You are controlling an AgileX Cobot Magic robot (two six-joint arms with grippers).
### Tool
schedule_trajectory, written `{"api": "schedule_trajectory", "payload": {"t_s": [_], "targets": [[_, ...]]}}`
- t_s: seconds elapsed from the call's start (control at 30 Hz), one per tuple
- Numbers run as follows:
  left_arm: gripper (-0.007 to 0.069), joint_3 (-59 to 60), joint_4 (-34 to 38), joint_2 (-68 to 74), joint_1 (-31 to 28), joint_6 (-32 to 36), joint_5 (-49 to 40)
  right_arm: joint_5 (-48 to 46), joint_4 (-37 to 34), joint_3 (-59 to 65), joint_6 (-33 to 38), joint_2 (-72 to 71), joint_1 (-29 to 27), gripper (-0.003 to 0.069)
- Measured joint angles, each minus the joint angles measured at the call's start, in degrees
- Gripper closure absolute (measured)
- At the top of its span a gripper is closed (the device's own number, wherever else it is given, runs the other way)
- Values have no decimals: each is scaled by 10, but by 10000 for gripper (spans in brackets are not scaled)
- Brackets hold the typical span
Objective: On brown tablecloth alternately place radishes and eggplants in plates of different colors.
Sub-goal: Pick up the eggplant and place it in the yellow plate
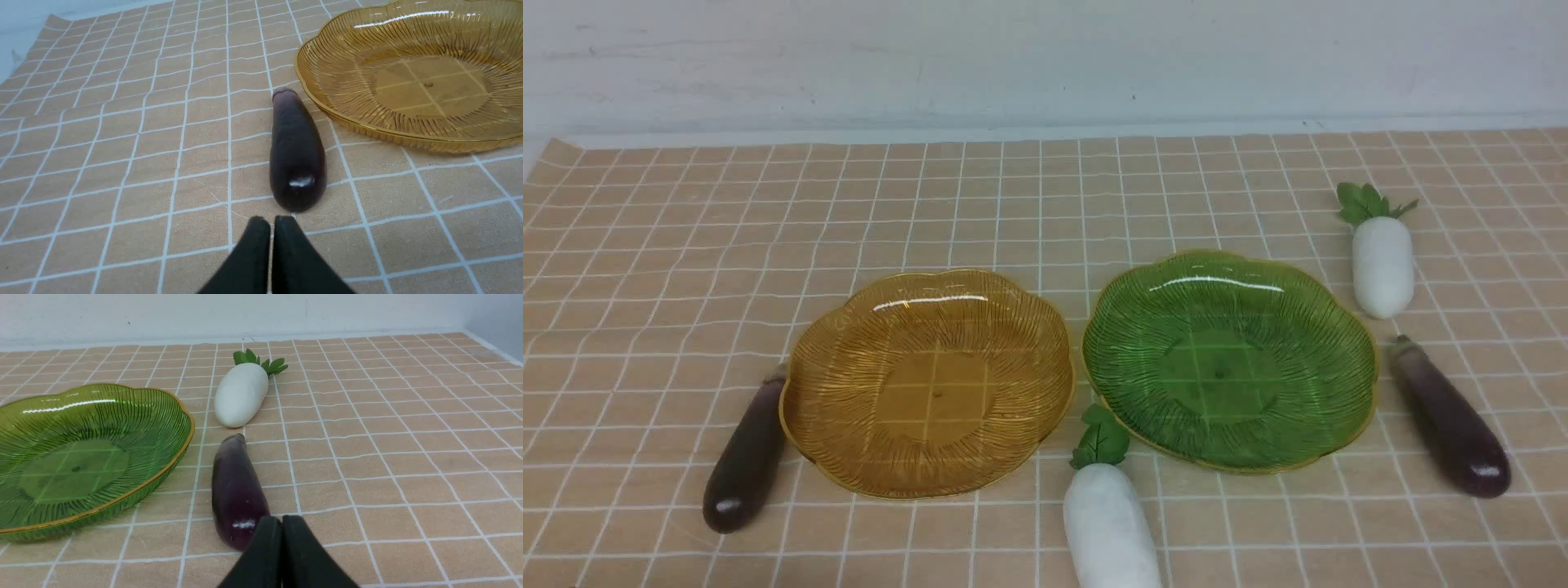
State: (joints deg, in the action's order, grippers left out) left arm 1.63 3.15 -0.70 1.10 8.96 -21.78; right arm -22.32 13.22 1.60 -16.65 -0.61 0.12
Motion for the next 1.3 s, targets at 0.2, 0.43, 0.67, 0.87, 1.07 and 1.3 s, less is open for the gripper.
{"api": "schedule_trajectory", "payload": {"t_s": [0.2,0.43,0.67,0.87,1.07,1.3], "targets": [[624,0,0,0,0,0,0,0,0,0,0,0,0,674],[624,0,6,0,0,-4,1,0,0,0,0,0,0,674],[624,0,207,0,0,-93,57,0,0,0,0,0,0,674],[624,0,367,0,0,-103,218,0,0,0,0,0,0,674],[628,-81,389,5,0,-66,314,30,-28,0,-19,0,0,674],[627,-367,279,263,0,47,-53,227,-199,2,-150,0,0,674]]}}
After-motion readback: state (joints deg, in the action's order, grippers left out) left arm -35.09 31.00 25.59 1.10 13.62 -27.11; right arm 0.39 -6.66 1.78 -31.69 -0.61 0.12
